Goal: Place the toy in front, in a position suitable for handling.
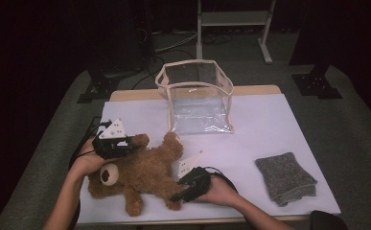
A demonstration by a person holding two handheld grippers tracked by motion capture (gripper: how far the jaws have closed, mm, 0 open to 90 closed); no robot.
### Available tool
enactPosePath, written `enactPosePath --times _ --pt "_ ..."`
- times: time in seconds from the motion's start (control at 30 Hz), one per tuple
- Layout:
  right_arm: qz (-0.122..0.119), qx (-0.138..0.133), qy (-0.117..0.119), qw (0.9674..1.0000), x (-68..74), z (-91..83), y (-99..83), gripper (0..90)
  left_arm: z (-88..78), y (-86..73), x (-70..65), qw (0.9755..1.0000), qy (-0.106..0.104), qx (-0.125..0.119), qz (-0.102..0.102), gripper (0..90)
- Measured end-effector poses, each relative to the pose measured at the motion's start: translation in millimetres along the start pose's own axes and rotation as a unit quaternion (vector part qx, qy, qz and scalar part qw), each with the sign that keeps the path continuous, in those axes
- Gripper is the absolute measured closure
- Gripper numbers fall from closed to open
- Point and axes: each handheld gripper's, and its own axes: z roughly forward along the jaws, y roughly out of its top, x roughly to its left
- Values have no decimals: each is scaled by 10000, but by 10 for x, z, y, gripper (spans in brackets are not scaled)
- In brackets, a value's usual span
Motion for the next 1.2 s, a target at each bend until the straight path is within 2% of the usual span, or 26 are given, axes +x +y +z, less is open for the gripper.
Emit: enactPosePath --times 0.07,0.17,0.33,0.47,0.57,0.67,0.8,0.83,0.87,0.93,0.97,1.0,1.07,1.13,1.17,1.2 --pt "38 -59 67 10000 3 -27 11 627 -33 10 3 10000 16 -39 -16 730" --pt "-27 -92 101 9999 37 -85 46 637 -85 42 7 9999 -48 -159 -36 735" --pt "-102 -240 154 9995 106 -237 82 646 -147 181 -24 9995 -80 -315 6 737" --pt "-141 -388 149 9990 171 -461 92 648 -161 362 -61 9990 -159 -423 69 737" --pt "-103 -491 118 9987 199 -704 54 648 -146 540 -95 9984 -190 -468 242 737" --pt "-92 -564 9 9984 222 -945 -2 647 -81 764 -146 9973 -308 -497 442 736" --pt "1 -628 -167 9979 283 -1312 -134 647 85 1050 -241 9947 -551 -586 636 735" --pt "29 -619 -217 9978 301 -1399 -175 647 136 1121 -259 9936 -625 -549 762 734" --pt "49 -621 -262 9977 310 -1481 -223 647 201 1186 -293 9931 -678 -579 766 734" --pt "195 -644 -384 9970 317 -1684 -398 646 334 1308 -343 9915 -787 -555 874 733" --pt "195 -644 -384 9970 317 -1684 -398 646 412 1361 -375 9910 -851 -551 877 733" --pt "240 -651 -425 9967 312 -1733 -469 646 510 1422 -408 9897 -916 -504 975 733" --pt "382 -670 -470 9959 299 -1812 -624 646 687 1491 -452 9878 -1072 -476 1023 733" --pt "584 -659 -558 9945 295 -1892 -856 645 856 1533 -490 9865 -1209 -442 1011 731" --pt "655 -654 -578 9940 295 -1910 -929 645 953 1550 -510 9857 -1275 -403 1026 730" --pt "655 -654 -578 9940 295 -1910 -929 645 1048 1561 -528 9849 -1342 -361 1029 730"
